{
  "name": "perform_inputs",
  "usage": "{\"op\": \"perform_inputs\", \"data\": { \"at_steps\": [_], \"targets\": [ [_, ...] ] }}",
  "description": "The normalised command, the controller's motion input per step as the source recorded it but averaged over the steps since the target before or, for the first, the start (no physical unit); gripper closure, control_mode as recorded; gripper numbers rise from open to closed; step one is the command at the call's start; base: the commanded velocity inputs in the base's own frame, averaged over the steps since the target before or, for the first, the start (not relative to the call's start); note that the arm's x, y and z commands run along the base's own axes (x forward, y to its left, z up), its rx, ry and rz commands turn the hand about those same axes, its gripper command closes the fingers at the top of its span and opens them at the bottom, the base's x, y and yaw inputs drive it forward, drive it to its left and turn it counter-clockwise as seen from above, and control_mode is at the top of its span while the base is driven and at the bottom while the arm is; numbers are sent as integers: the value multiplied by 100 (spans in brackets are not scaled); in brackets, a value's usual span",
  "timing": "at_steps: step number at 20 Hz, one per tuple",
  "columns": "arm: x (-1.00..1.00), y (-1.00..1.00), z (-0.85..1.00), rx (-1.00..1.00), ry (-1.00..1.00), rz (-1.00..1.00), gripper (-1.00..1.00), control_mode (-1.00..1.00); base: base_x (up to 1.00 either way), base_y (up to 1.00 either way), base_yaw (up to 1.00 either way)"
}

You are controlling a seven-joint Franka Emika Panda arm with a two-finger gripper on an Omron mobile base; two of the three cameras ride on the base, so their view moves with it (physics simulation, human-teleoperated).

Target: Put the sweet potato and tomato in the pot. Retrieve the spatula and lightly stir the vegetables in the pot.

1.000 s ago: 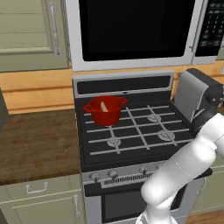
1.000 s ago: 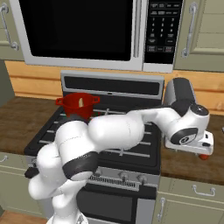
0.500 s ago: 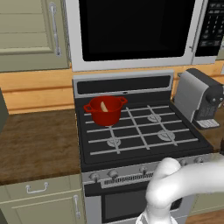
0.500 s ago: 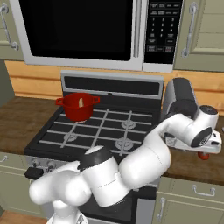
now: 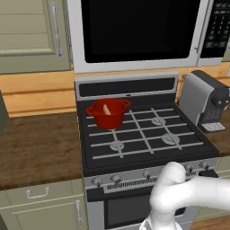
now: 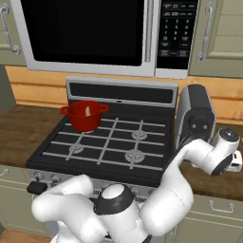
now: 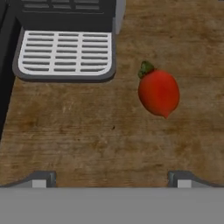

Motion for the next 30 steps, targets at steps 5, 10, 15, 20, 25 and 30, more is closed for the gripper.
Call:
{"op": "perform_inputs", "data": {
  "at_steps": [5, 10, 15, 20, 25, 30],
  "targets": [
    [40, -12, 0, 0, -1, 0, -100, -100, 0, 0, 0],
    [47, -16, 0, 0, 1, 0, -100, -100, 0, 0, 0],
    [18, -28, -4, 0, 1, 0, -100, -100, 0, 0, 0],
    [4, -22, -16, -1, 1, 0, -100, -100, 0, 0, 0],
    [10, -3, -26, 0, 4, 0, -100, -100, 0, 0, 0],
    [30, -2, -28, -2, 0, 0, -100, -100, 0, 0, 0]
  ]
}}
